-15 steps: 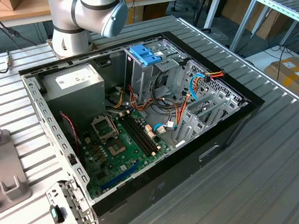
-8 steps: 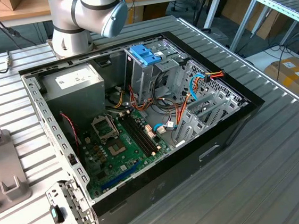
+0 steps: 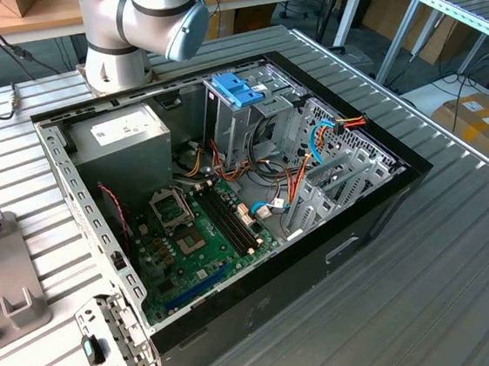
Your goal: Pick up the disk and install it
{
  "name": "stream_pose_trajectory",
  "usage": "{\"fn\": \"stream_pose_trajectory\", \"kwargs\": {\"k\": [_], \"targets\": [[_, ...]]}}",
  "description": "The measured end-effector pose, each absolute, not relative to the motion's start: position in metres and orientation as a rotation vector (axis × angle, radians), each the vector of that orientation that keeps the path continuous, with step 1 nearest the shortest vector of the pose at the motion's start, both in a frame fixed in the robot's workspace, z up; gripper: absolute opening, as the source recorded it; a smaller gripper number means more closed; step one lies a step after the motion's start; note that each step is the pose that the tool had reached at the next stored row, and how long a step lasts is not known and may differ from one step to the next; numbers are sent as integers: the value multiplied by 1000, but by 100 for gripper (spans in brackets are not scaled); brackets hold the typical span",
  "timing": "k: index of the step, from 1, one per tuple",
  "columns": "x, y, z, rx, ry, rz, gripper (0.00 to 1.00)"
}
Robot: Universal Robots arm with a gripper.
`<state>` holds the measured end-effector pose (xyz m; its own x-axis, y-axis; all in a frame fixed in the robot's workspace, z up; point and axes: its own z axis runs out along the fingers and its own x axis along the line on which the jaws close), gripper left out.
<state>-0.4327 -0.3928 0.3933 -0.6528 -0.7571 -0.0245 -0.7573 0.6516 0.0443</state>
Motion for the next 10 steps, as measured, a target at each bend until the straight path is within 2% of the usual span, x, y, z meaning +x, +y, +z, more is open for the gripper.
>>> {"fn": "stream_pose_trajectory", "kwargs": {"k": [10], "targets": [[-433,-393,393,-1349,2833,79,11]]}}
